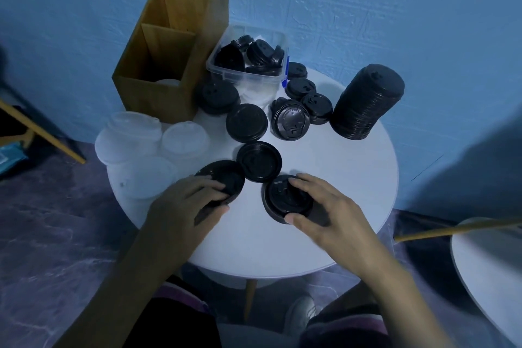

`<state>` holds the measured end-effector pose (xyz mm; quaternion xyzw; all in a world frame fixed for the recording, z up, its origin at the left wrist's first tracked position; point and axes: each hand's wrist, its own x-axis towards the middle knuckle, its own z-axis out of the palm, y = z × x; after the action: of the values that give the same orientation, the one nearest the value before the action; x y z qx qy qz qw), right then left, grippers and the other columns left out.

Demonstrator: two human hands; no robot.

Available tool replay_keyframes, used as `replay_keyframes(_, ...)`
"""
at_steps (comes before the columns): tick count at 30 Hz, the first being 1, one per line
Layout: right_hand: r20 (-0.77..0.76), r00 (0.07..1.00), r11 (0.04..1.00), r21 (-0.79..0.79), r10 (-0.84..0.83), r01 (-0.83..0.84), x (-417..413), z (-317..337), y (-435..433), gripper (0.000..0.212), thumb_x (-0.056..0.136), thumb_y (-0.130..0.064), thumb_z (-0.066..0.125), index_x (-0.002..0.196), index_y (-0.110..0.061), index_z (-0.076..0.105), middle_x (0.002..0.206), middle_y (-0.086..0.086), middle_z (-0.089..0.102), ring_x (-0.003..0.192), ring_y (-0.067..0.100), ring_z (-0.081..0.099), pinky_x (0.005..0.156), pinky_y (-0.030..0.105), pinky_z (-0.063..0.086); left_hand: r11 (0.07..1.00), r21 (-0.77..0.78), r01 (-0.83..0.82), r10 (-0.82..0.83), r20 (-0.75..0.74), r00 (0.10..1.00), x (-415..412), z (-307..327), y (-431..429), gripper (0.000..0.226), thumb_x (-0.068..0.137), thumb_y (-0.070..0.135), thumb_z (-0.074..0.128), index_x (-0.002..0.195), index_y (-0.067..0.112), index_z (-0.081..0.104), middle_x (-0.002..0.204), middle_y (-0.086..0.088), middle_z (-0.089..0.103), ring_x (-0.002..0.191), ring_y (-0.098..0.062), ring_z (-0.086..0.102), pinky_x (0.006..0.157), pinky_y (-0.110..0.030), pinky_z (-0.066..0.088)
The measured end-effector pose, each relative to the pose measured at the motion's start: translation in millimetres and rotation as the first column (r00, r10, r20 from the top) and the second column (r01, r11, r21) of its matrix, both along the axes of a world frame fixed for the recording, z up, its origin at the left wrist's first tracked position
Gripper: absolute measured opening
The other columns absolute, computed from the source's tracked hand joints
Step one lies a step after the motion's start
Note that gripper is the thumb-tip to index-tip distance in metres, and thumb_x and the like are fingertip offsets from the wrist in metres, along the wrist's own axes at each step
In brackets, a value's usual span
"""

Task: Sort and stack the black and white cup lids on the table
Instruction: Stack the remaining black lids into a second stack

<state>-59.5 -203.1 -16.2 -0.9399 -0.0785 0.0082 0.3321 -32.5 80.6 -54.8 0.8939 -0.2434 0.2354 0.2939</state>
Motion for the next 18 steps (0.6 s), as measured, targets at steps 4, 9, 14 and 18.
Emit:
replay_keyframes(4, -0.004, 1.0, 1.0, -0.01, 0.013, -0.014, -2, -2, 1, 0.06, 0.088, -0.05, 0.071, 0.144, -0.044, 0.051, 0.152, -0.033, 0.039, 0.139, -0.006, 0.039, 0.115, 0.013, 0.028, 0.904, -0.409, -0.127, 0.03, -0.237, 0.971, -7, 27, -12, 0.018, 0.097, 0.04, 0.067, 0.1, 0.024, 0.073, 0.092, 0.02, 0.074, 0.091, -0.001, 0.067, 0.081, -0.008, 0.049)
replay_keyframes(9, 0.043, 0.999, 0.997, 0.07, -0.015, 0.012, -1, 6, 7, 0.057, 0.086, -0.05, 0.074, 0.139, -0.05, 0.052, 0.137, -0.044, 0.042, 0.136, -0.013, 0.036, 0.111, 0.006, 0.024, 0.342, -0.86, -0.379, -0.373, -0.494, 0.785, 0, 54, -38, 0.029, 0.078, 0.036, 0.069, 0.1, 0.018, 0.068, 0.101, 0.001, 0.079, 0.102, -0.022, 0.075, 0.083, -0.036, 0.063)
replay_keyframes(14, 0.14, 0.989, 0.979, 0.204, -0.045, 0.016, 5, 28, 20, 0.083, 0.079, -0.053, 0.08, 0.15, -0.046, 0.037, 0.145, -0.036, 0.044, 0.137, -0.009, 0.041, 0.112, 0.019, 0.036, 0.293, -0.869, -0.398, -0.529, -0.495, 0.69, 1, 62, -67, 0.024, 0.09, 0.022, 0.068, 0.111, 0.012, 0.065, 0.112, -0.013, 0.076, 0.104, -0.031, 0.074, 0.086, -0.042, 0.062)
replay_keyframes(18, 0.174, 0.984, 0.984, 0.18, -0.037, 0.005, 10, 35, 26, 0.095, 0.077, -0.054, 0.081, 0.157, -0.035, 0.033, 0.149, -0.025, 0.045, 0.137, -0.002, 0.044, 0.113, 0.03, 0.041, 0.351, -0.867, -0.354, -0.538, -0.496, 0.681, 1, 66, -82, 0.026, 0.088, 0.02, 0.076, 0.11, 0.011, 0.066, 0.109, -0.015, 0.076, 0.099, -0.03, 0.076, 0.08, -0.038, 0.063)
